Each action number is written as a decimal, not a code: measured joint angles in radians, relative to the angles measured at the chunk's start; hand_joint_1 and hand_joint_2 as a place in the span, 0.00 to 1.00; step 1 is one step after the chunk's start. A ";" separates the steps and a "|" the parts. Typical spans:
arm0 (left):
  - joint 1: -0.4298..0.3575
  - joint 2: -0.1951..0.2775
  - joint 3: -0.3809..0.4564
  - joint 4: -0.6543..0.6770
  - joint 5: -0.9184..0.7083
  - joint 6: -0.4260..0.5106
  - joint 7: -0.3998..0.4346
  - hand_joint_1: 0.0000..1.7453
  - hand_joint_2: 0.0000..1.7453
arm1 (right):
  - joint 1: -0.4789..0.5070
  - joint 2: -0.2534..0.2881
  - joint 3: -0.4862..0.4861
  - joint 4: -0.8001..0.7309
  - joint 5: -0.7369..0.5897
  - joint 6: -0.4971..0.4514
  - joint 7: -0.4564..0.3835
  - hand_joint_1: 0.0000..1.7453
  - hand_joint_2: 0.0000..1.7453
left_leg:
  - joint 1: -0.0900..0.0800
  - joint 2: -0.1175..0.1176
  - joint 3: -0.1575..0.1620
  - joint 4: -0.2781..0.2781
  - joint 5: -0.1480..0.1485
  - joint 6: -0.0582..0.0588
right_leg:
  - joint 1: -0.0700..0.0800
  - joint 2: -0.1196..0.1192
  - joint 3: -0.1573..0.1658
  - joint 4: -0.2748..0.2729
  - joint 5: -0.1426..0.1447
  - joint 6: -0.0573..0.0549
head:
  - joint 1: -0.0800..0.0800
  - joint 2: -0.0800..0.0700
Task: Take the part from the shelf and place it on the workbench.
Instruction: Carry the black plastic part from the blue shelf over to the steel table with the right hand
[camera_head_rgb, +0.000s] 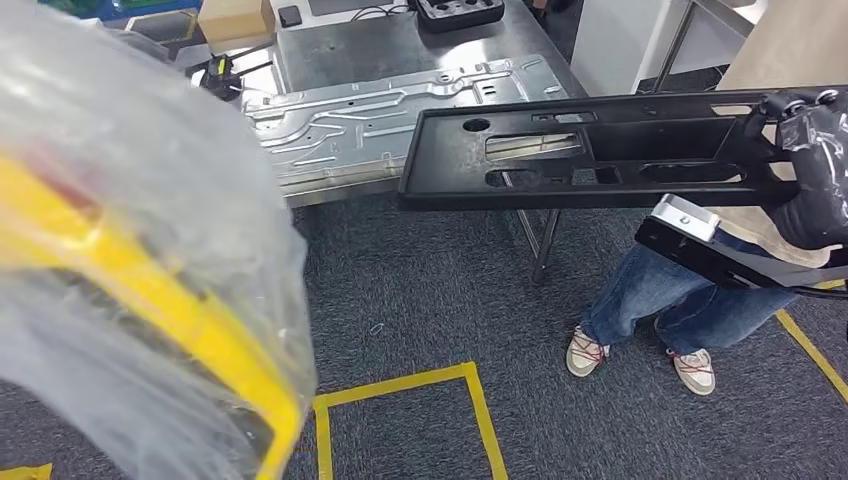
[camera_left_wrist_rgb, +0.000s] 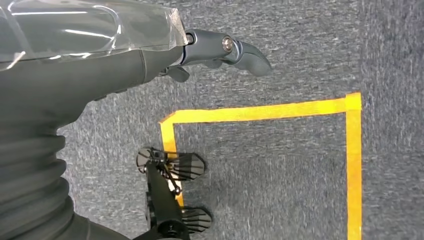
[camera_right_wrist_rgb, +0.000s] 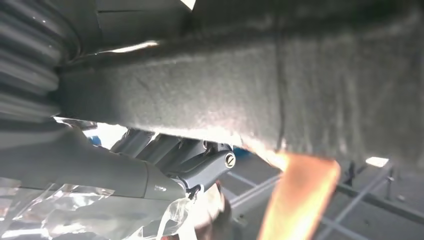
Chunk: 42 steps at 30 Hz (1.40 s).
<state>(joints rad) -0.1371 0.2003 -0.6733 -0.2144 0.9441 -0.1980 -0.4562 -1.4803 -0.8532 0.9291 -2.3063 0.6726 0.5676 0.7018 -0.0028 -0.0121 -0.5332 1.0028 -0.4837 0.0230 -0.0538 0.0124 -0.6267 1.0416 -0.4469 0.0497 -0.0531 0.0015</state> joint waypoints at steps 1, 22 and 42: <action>0.001 0.000 0.000 0.000 0.000 0.000 0.001 0.00 1.00 | 0.000 0.001 0.000 0.000 -0.001 0.001 0.000 1.00 1.00 | 0.001 0.003 -0.014 0.040 -0.014 -0.004 | 0.000 -0.001 0.004 0.000 -0.003 -0.005 | 0.000 0.000; -0.003 -0.008 -0.006 0.000 -0.029 -0.016 0.026 0.00 1.00 | 0.005 0.015 0.010 0.004 -0.022 0.023 -0.001 1.00 1.00 | -0.039 0.002 0.043 -0.112 0.084 0.098 | 0.020 -0.009 -0.055 0.201 -0.100 0.025 | 0.002 0.000; -0.070 -0.037 -0.061 -0.010 -0.124 -0.026 0.107 0.00 1.00 | -0.087 0.269 0.258 0.225 0.010 -0.048 -0.075 1.00 1.00 | -0.020 0.002 -0.137 -0.022 0.153 0.049 | 0.010 0.001 0.076 -0.036 -0.035 -0.007 | 0.001 -0.002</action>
<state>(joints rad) -0.2072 0.1636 -0.7342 -0.2243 0.8197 -0.2235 -0.3494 -1.5672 -0.5842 1.1868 -2.0809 0.6826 0.5199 0.6264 -0.0226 -0.0097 -0.6697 0.9813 -0.3303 0.0722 -0.0436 0.0134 -0.5503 1.0058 -0.4822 0.0430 -0.0525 -0.0004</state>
